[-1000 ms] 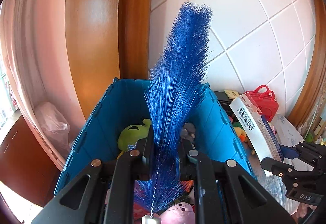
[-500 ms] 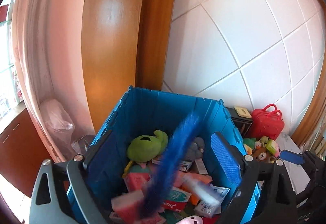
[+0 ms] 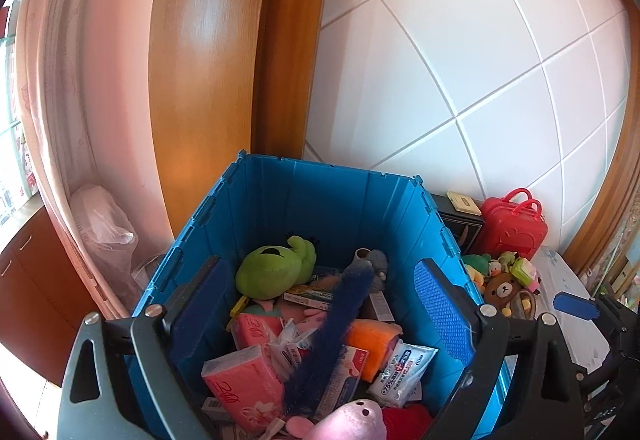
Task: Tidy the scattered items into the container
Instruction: 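Open both tools to drop the duster and box into the crate, then move both tools back toward the pile of plush toys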
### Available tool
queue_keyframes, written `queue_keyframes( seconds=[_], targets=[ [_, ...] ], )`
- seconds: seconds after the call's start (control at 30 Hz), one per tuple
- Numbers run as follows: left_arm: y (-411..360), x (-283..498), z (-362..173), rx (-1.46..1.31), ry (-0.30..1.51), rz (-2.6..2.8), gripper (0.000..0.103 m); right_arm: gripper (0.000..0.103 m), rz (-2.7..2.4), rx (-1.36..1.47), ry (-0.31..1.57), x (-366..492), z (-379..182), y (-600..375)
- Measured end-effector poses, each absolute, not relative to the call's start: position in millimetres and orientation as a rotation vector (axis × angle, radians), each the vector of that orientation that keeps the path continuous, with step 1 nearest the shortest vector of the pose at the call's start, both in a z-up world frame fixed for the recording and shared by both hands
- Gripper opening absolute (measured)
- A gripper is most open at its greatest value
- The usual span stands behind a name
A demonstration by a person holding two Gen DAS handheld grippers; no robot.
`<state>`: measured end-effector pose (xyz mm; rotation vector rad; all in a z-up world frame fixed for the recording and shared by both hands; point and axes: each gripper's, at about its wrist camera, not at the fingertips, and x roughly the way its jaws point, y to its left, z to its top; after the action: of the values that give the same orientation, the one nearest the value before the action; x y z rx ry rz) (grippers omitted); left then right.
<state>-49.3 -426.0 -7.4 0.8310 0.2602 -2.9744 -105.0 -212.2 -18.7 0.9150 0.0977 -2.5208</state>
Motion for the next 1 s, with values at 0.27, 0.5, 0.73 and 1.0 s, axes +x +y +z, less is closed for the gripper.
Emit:
queue_keyframes(
  seconds=[0.27,0.5,0.73,1.0],
  targets=[
    [-391,-41,-4,0.845,0.217,-3.021,0.095,0.102,-2.564,0.884,0.084,-86,-16,-184],
    [-348,-41,-5,0.879,0.186,-3.054,0.095,0.102,-2.612,0.928,0.037,-78,-27,-135],
    [-292,-43,-6,0.921,0.151,-3.087,0.095,0.102,-2.656,0.984,-0.013,-73,-38,-75],
    [-226,-51,-5,0.967,0.11,-3.113,0.095,0.102,-2.701,1.038,-0.027,-66,-52,0]
  ],
)
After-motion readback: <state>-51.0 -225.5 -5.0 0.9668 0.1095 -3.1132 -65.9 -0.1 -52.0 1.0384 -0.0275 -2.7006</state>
